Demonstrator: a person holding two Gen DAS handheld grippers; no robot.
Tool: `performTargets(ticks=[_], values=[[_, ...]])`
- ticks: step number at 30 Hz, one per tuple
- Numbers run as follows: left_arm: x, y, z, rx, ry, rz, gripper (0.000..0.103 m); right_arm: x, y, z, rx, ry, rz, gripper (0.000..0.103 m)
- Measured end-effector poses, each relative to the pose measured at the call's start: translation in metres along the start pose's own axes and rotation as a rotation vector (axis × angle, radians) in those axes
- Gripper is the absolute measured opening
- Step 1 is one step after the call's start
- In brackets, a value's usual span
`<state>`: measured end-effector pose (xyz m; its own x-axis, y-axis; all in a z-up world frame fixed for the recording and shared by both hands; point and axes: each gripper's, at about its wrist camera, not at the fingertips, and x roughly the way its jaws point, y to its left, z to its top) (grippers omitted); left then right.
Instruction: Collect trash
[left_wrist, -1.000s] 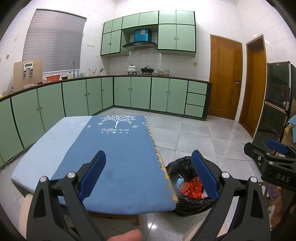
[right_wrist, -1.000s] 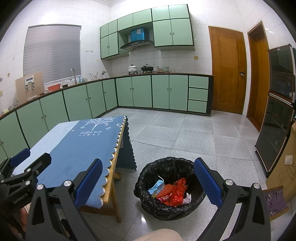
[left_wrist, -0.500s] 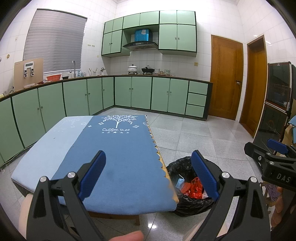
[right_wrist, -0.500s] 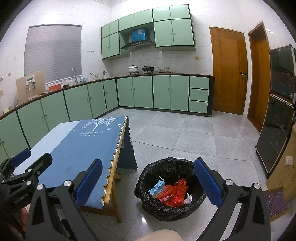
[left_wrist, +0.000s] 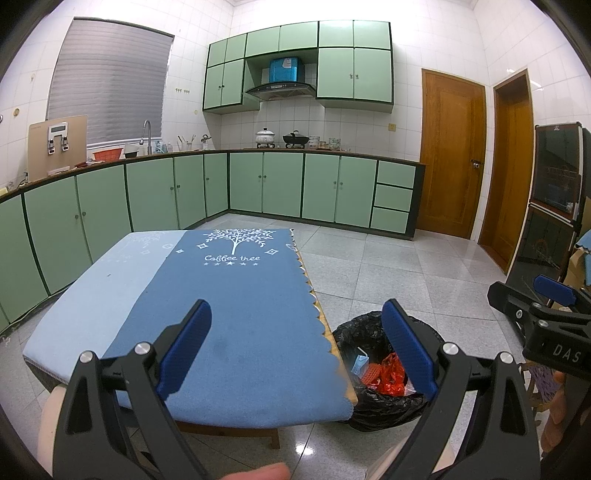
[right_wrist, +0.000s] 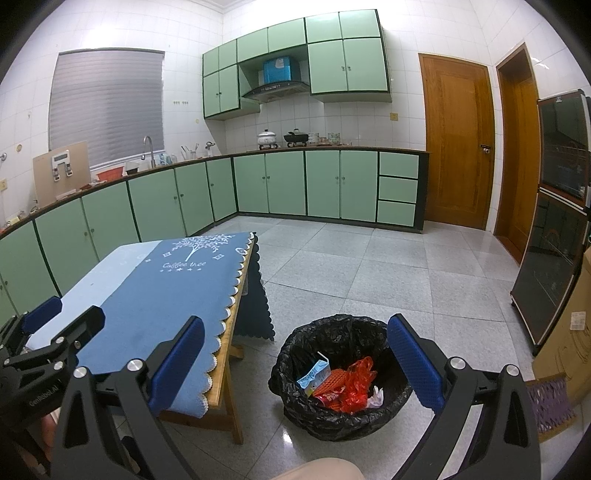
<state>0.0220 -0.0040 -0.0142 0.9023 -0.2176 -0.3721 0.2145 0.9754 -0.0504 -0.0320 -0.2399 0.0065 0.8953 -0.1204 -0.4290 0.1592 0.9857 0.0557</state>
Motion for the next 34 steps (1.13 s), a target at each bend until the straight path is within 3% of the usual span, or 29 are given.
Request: performTargets(ticks=[34], values=[[-0.004,0.008,0.001,-0.002,0.005,0.008,0.091,0.001,0.002,0.0,-0.001,0.0,0.0,0.097]])
